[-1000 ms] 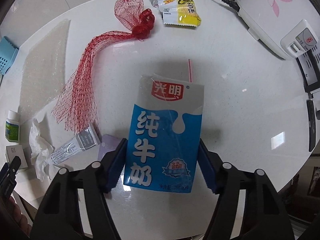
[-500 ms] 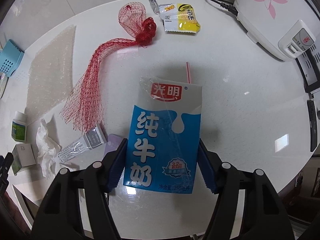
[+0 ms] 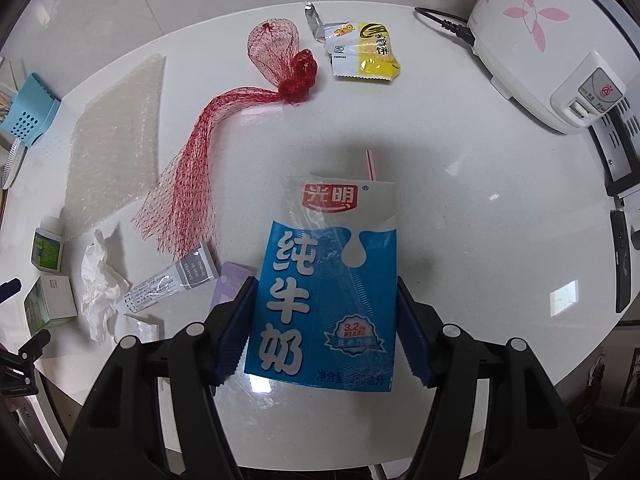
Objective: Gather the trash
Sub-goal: 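Grasp the green medicine box with the left tool while the right tool grasps the milk carton, then carry the medicine box and milk carton down toward the green wastebasket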
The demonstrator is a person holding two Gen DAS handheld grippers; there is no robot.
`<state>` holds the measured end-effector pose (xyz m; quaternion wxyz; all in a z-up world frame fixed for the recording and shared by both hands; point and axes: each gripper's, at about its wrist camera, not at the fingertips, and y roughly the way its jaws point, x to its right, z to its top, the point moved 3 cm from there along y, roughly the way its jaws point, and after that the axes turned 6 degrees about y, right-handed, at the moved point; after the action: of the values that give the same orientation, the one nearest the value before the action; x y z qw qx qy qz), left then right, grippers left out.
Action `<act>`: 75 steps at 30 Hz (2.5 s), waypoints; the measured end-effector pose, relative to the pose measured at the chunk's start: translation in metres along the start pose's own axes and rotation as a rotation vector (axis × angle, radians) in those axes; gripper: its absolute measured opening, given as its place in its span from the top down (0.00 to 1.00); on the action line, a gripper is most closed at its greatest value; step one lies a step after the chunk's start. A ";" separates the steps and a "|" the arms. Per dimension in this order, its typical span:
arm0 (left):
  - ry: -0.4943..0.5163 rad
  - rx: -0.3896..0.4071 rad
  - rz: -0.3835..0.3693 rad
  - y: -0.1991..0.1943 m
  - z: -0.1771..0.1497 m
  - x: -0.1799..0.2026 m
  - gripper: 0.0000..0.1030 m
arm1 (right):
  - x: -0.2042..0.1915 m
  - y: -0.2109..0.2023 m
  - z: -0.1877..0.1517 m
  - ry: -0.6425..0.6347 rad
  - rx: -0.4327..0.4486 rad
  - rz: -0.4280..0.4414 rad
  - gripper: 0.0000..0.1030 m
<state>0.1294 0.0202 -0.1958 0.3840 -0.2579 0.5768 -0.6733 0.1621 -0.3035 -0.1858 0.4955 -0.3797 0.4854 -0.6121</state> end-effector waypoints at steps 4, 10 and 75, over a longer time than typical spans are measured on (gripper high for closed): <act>0.013 -0.023 -0.008 0.004 0.002 0.004 0.15 | 0.000 -0.001 -0.002 -0.003 -0.001 0.000 0.40; 0.035 -0.064 -0.008 0.011 0.002 0.015 0.35 | 0.000 -0.006 -0.002 -0.008 0.007 -0.003 0.40; -0.536 0.083 -0.048 0.172 -0.280 0.188 0.52 | -0.042 0.164 -0.371 -0.291 0.034 0.193 0.40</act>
<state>-0.1618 0.0223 -0.4382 0.5174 -0.4245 0.4201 -0.6128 -0.1401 -0.1875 -0.4334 0.6235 -0.4073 0.4324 -0.5084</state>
